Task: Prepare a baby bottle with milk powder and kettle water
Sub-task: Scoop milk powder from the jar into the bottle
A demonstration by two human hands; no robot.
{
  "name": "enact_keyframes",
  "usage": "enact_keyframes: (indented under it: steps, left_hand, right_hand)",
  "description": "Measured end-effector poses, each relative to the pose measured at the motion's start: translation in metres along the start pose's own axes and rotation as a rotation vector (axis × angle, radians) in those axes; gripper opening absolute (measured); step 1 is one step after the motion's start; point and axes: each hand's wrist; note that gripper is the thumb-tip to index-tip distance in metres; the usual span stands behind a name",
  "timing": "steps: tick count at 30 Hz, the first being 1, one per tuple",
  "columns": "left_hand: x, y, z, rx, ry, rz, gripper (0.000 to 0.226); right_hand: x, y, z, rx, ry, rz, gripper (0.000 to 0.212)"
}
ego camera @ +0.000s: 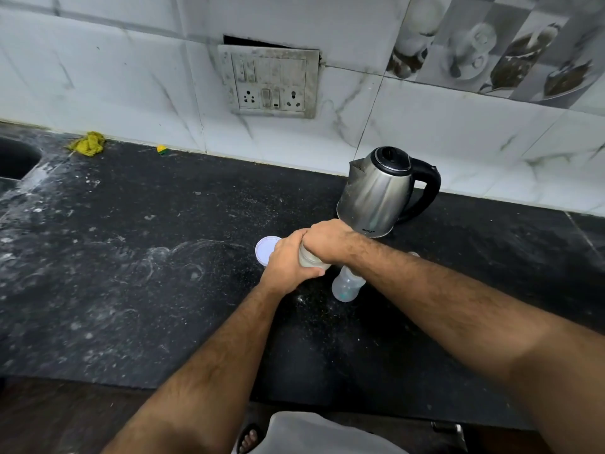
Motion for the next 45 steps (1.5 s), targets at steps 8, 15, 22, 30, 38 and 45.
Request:
enact_keyframes:
  steps: [8, 15, 22, 30, 38, 45]
  left_hand:
    - [0.0, 0.003, -0.003, -0.039, 0.005, 0.036, 0.081]
    - [0.001, 0.008, -0.004, -0.074, -0.03, 0.101, 0.082]
    - [0.001, 0.008, -0.005, -0.079, -0.045, 0.158, 0.085]
    - [0.001, 0.01, -0.003, -0.074, -0.046, 0.163, 0.088]
    - [0.002, 0.012, -0.003, -0.064, -0.036, 0.123, 0.083]
    - [0.003, 0.013, 0.001, -0.015, -0.036, 0.026, 0.075]
  right_hand:
    - [-0.004, 0.02, -0.018, -0.014, 0.231, 0.071, 0.027]
    - [-0.021, 0.02, -0.032, 0.09, 0.237, -0.086, 0.022]
    - [-0.018, 0.017, -0.035, 0.082, 0.143, -0.113, 0.022]
    - [-0.009, 0.014, -0.037, -0.065, 0.049, 0.237, 0.024]
    - [-0.015, 0.029, -0.042, -0.1, 0.283, 0.483, 0.023]
    - [-0.036, 0.046, -0.055, -0.296, 0.549, 0.94, 0.021]
Point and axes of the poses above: each hand's wrist, its own z-axis towards the middle knuckle, its own x-axis out of the back of the hand, y = z × x, and after that the axes turned 6 degrees about x, right-handed
